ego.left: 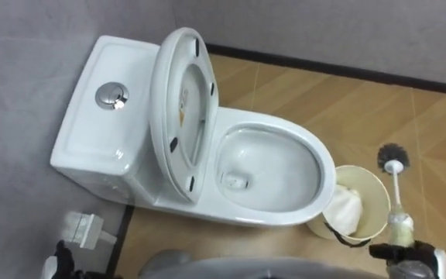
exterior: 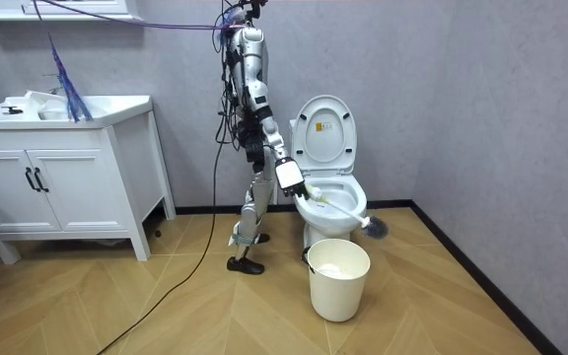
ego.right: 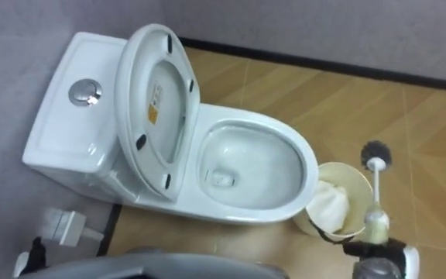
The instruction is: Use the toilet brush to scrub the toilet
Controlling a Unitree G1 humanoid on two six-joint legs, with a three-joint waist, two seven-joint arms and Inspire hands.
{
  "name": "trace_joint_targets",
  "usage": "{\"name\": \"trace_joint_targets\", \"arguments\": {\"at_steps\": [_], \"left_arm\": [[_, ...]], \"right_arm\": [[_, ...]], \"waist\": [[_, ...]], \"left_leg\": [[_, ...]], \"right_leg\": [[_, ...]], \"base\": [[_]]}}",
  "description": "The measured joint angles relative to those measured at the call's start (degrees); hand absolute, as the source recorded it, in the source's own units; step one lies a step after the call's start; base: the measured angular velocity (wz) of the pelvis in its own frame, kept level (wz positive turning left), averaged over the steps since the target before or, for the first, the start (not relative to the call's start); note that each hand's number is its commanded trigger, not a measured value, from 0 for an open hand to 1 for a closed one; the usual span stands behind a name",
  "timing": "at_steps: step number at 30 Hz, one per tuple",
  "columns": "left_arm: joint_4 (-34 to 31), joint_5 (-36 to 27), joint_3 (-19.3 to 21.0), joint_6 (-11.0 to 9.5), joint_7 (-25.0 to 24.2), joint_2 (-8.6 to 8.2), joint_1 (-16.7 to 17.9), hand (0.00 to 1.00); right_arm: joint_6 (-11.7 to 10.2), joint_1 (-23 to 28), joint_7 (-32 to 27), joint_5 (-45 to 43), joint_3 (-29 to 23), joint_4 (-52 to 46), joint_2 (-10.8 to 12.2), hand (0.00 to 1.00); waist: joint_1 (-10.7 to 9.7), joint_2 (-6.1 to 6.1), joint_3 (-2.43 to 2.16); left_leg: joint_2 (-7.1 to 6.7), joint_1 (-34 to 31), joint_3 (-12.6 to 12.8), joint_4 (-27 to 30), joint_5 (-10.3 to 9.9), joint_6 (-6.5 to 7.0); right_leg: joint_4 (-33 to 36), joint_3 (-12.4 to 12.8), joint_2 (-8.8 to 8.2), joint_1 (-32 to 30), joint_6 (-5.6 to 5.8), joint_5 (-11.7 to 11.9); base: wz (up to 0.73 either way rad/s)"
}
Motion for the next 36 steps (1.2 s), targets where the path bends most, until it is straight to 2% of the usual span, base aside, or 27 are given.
{"name": "trace_joint_targets", "arguments": {"at_steps": [5, 8, 11, 14, 16, 18, 23, 26, 31, 34, 36], "left_arm": [[-0.03, 2.34, 3.67, 0.01, 1.32, -1.69, 1.51, 0.0], [-2.13, 2.64, 4.42, 0.15, 3.55, -2.39, 2.44, 0.0], [-9.94, 6.03, 5.76, 0.43, 5.67, -3.06, 3.64, 0.0], [-16.65, 11.25, 6.04, 0.11, 7.98, -3.46, 3.3, 0.0], [-22.04, 15.34, 5.97, 0.12, 8.68, -4.72, 3.82, 0.0], [-27.11, 18.02, 5.55, 0.06, 9.34, -5.0, 3.84, 0.0], [-34.3, 22.53, 4.11, -0.11, 10.87, -4.97, 3.64, 0.0], [-38.17, 22.82, 3.2, -0.3, 11.0, -4.93, 3.49, 0.0], [-40.22, 23.97, -1.81, -2.77, 11.25, -1.84, -2.2, 0.0], [-40.76, 25.45, -2.76, -3.08, 10.94, -0.54, -4.42, 0.0], [-41.18, 25.53, -2.86, -3.08, 10.87, -0.41, -4.91, 0.0]], "right_arm": [[-0.08, -0.11, 0.04, -9.09, 0.52, -3.16, 0.37, 1.0], [-0.5, -1.45, -0.16, -13.6, 1.26, -3.42, 0.39, 1.0], [-1.56, -1.78, -0.25, -16.8, 3.05, -3.44, 0.73, 1.0], [-2.21, -1.25, 0.44, -19.47, 5.31, -3.33, 1.0, 1.0], [-3.03, -0.89, 0.77, -21.54, 6.26, -3.4, 1.19, 1.0], [-3.32, -0.82, 0.82, -23.12, 6.14, -3.54, 1.13, 1.0], [-5.2, -0.17, 1.99, -27.16, 6.18, -3.27, 1.23, 1.0], [-5.74, 0.35, 1.8, -29.79, 6.14, -3.31, 1.21, 1.0], [-6.73, -0.94, 1.45, -31.61, 6.37, -0.17, 0.93, 1.0], [-7.53, -1.09, 1.32, -34.42, 6.2, 1.62, 0.85, 1.0], [-7.52, -0.94, 1.31, -36.13, 6.27, 1.95, 0.72, 1.0]], "waist": [[2.1, -0.11, 0.08], [3.68, 0.3, 0.0], [4.21, 0.0, -0.11], [5.19, -0.41, 0.15], [6.29, -0.48, 0.21], [6.44, -0.82, 0.37], [6.36, -0.93, 0.38], [6.19, -0.85, 0.42], [5.24, 0.02, 0.21], [3.5, 0.41, 0.15], [3.1, 0.69, 0.12]], "left_leg": [[-0.34, 0.65, -1.85, -0.14, 0.3, -0.17], [-0.49, 0.06, -3.09, -0.06, 0.51, -0.38], [-1.14, -0.76, -4.84, 0.03, 1.37, -0.53], [-1.94, -1.51, -6.55, -0.38, 2.22, -0.68], [-1.97, -2.02, -7.01, -0.26, 2.31, -0.76], [-2.03, -2.63, -7.54, -0.23, 2.59, -0.8], [-2.12, -3.51, -7.53, 0.04, 2.7, -0.85], [-2.07, -3.67, -7.53, 0.29, 2.7, -0.85], [-2.04, -4.3, -7.62, 0.87, 2.73, -0.85], [-2.08, -4.43, -7.43, 0.78, 2.78, -0.78], [-1.91, -4.54, -7.15, 0.62, 2.8, -0.75]], "right_leg": [[-1.06, -2.93, 0.08, 2.0, -0.05, 0.12], [-0.98, -4.44, 0.18, 2.06, -0.05, 0.12], [-1.4, -5.57, 0.15, 2.15, -0.05, 0.12], [-2.13, -5.72, 0.18, 2.37, -0.08, 0.14], [-2.17, -5.71, 0.24, 1.88, -0.08, 0.14], [-2.2, -5.72, 0.27, 1.62, -0.08, 0.14], [-2.91, -5.56, 0.43, 1.2, -0.26, 0.24], [-2.88, -5.73, 0.46, 1.1, -0.27, 0.25], [-2.86, -5.66, 0.56, 0.87, -0.36, 0.31], [-2.75, -5.46, 0.49, 0.53, -0.39, 0.32], [-2.61, -4.86, 0.44, -0.14, -0.51, 0.4]], "base": [[0.22], [0.26], [0.41], [0.32], [0.08], [0.17], [0.02], [0.0], [0.01], [-0.04], [-0.2]]}}
